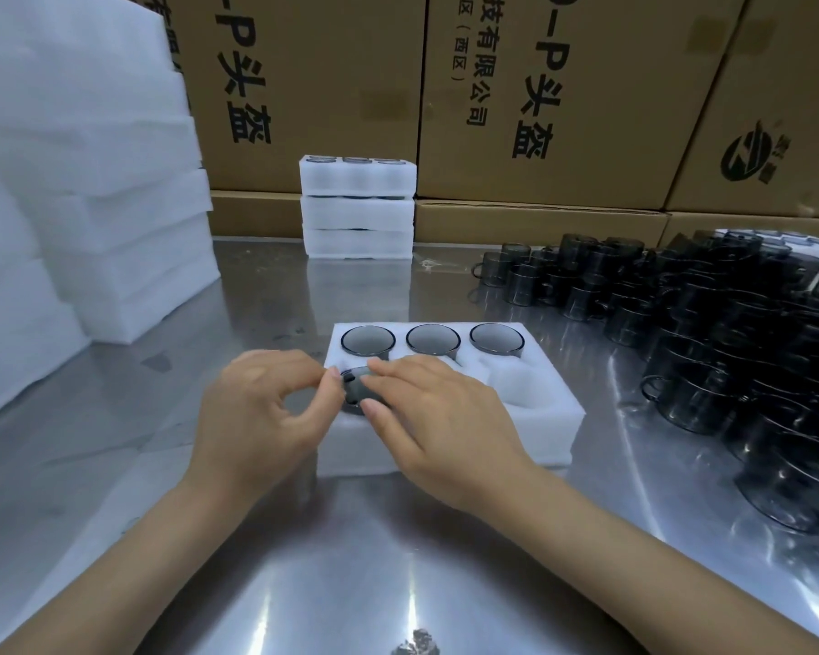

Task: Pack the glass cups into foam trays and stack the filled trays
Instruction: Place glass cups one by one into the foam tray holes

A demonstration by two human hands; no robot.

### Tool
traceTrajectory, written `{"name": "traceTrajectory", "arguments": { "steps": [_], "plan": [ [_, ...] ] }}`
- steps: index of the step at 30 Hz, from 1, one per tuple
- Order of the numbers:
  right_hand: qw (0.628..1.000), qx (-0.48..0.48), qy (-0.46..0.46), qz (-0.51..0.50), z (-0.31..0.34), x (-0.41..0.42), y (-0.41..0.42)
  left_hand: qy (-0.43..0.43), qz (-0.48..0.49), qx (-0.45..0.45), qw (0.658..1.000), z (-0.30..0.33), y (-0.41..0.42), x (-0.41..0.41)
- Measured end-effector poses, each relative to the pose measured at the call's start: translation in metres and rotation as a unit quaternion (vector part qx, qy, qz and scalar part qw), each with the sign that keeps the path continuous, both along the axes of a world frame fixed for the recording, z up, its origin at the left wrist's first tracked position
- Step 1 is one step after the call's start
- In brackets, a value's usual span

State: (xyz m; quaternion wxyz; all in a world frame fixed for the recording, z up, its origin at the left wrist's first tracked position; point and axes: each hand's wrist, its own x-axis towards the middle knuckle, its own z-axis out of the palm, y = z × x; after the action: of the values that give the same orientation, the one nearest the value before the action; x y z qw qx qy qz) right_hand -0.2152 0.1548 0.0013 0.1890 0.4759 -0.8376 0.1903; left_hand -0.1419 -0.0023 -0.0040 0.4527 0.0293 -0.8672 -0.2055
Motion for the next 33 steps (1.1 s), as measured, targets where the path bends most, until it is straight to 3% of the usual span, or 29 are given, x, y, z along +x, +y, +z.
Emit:
{"name": "traceTrajectory", "arguments": {
  "steps": [6, 10, 14, 17, 21, 24, 28, 33],
  "plan": [
    [1.000, 0.017, -0.005, 0.006, -0.002, -0.002, -0.002, 0.001, 0.005, -0.020, 1.000, -0.004, 0.000, -0.001],
    [1.000, 0.013, 0.001, 0.012, 0.001, -0.005, 0.001, 0.024, -0.028, 0.023, 0.999, -0.006, -0.001, -0.001],
    [0.991, -0.120, -0.054, -0.005, 0.011, -0.011, 0.011, 0.022, -0.035, 0.016, 0.999, -0.006, -0.001, 0.000],
    [0.973, -0.202, -0.016, -0.112, 0.024, -0.036, 0.031, 0.018, -0.050, 0.010, 0.999, -0.005, 0.003, 0.000],
    [0.928, -0.080, 0.022, -0.363, 0.024, -0.075, 0.065, 0.015, -0.072, -0.037, 0.997, -0.005, 0.011, -0.001],
    [0.865, 0.013, -0.113, -0.489, 0.021, -0.088, 0.083, 0.004, -0.075, -0.031, 0.997, -0.007, 0.011, -0.002],
    [0.818, 0.087, -0.233, -0.519, 0.023, -0.097, 0.095, -0.006, -0.080, -0.008, 0.997, -0.008, 0.008, -0.003],
    [0.851, 0.080, -0.207, -0.477, 0.019, -0.092, 0.089, -0.006, -0.086, -0.014, 0.996, -0.007, 0.010, -0.003]
  ]
}}
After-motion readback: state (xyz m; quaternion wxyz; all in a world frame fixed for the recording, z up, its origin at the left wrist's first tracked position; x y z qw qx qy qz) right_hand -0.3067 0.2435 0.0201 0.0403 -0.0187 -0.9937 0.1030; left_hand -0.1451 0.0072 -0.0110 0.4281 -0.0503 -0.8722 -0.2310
